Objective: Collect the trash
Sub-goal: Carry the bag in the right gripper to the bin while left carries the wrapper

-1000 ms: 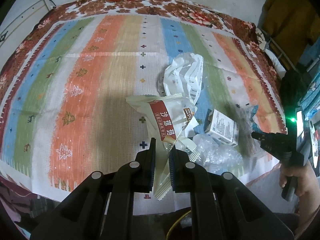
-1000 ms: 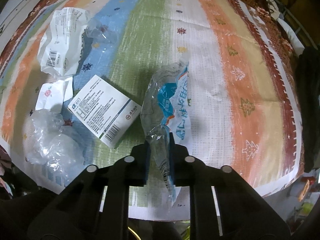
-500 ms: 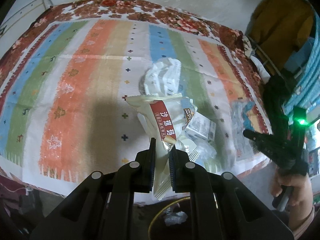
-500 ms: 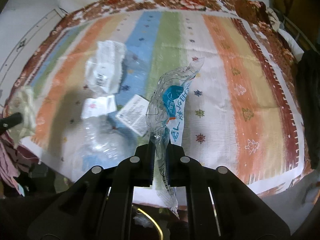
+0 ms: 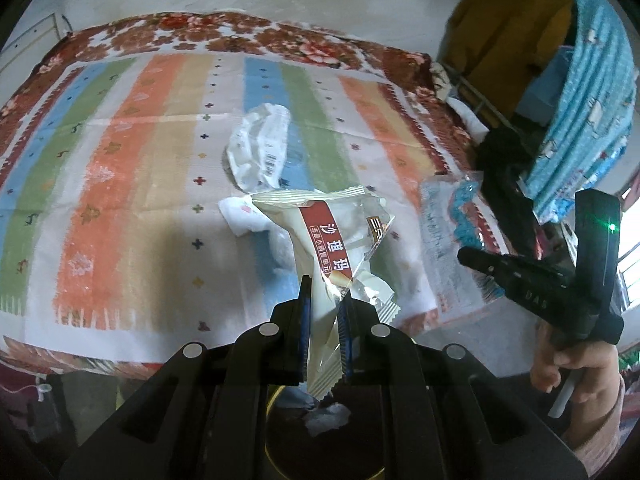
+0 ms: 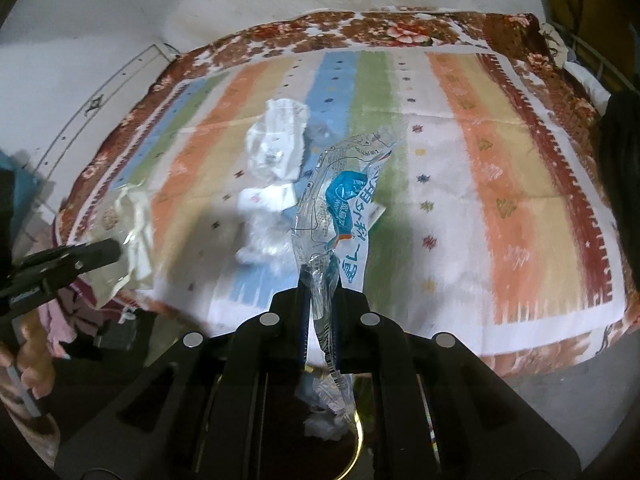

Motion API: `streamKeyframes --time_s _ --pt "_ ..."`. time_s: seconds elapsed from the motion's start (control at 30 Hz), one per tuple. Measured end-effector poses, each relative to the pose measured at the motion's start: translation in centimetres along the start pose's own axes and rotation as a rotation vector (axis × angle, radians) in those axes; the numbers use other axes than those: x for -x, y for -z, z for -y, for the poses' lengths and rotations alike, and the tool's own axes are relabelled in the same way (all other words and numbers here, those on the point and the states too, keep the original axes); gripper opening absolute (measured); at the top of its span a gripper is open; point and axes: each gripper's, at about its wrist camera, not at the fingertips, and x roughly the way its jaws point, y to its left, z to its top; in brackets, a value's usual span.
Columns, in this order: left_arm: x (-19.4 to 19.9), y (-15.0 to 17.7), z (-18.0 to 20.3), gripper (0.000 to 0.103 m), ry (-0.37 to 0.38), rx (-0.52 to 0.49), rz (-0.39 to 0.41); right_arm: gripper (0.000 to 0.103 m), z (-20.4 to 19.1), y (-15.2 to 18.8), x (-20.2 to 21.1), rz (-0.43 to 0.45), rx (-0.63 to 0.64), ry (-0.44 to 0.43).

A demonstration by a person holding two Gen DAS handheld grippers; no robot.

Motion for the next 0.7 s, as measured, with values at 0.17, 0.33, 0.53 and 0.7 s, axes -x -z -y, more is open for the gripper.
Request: streamKeyframes --time_s 0.17,0.33,0.53,0.7 --pt "0.5 1.5 0.6 0.011 0.033 -0.006 0.000 0.008 0.5 2.5 1.3 0.011 -0.014 0.004" --pt "1.2 3.2 1.5 0.011 0.072 -0.017 0.010 0.008 0.9 5.2 2.5 0.022 -0.028 -0.001" --pt "1.6 5.0 2.5 0.011 0.091 -0.048 0.004 0.008 0.8 8.0 2.7 -0.014 -0.043 -0.029" --pt "1.8 6.7 2.6 0.011 0.108 -0.045 -0.003 0.008 -0.8 9.9 2.6 -0.036 -0.002 -0.035"
